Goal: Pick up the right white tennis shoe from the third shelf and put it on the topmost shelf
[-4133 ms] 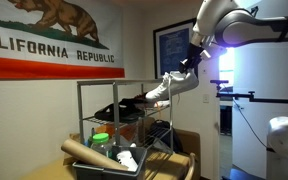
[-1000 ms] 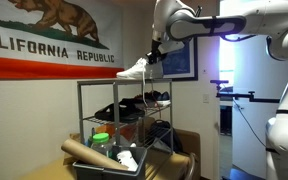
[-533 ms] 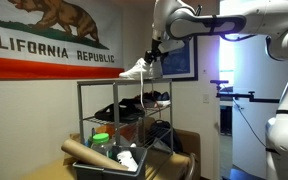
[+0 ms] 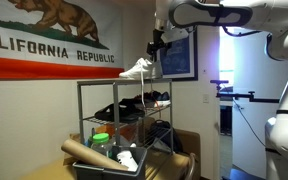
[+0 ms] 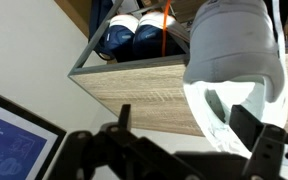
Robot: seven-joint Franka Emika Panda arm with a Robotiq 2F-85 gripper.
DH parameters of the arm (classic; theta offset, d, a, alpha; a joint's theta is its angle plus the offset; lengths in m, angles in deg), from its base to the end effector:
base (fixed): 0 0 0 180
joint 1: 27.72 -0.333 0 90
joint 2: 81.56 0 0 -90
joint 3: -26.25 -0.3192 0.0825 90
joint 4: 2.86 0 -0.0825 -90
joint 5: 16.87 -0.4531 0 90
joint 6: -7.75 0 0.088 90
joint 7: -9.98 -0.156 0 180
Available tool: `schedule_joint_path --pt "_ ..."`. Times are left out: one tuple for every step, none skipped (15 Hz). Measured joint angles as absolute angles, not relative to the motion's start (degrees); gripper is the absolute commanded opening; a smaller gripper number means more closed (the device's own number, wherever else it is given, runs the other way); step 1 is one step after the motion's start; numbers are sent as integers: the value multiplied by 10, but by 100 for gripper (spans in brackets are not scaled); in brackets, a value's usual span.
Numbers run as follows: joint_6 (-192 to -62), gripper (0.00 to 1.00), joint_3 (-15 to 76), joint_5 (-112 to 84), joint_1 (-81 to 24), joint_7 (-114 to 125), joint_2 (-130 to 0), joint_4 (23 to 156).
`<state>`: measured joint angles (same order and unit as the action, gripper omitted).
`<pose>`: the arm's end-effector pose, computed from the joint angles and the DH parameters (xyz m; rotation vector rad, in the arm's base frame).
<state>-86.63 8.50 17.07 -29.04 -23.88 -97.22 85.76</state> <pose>0.5262 0.1269 0.7841 2.5367 -0.4082 0.8309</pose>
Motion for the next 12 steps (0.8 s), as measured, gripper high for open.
schedule_joint_path --pt "-847 100 82 175 -292 -237 -971 847" --pt "-827 100 78 179 -295 -234 -968 836" --pt "-804 100 75 181 -298 -228 -965 824" --pt "-781 100 70 182 -300 -225 -961 813" --pt "-757 100 67 185 -304 -219 -956 802" --pt "-733 100 63 186 -308 -214 -951 791" --pt "-711 100 61 186 -312 -206 -946 781" --pt "-689 100 60 186 -316 -201 -941 772" --pt "-670 100 60 186 -321 -193 -936 765" --pt "-652 100 60 185 -326 -184 -932 759" --pt "-637 100 60 183 -330 -177 -928 755" --pt "-623 100 61 178 -333 -169 -924 752"
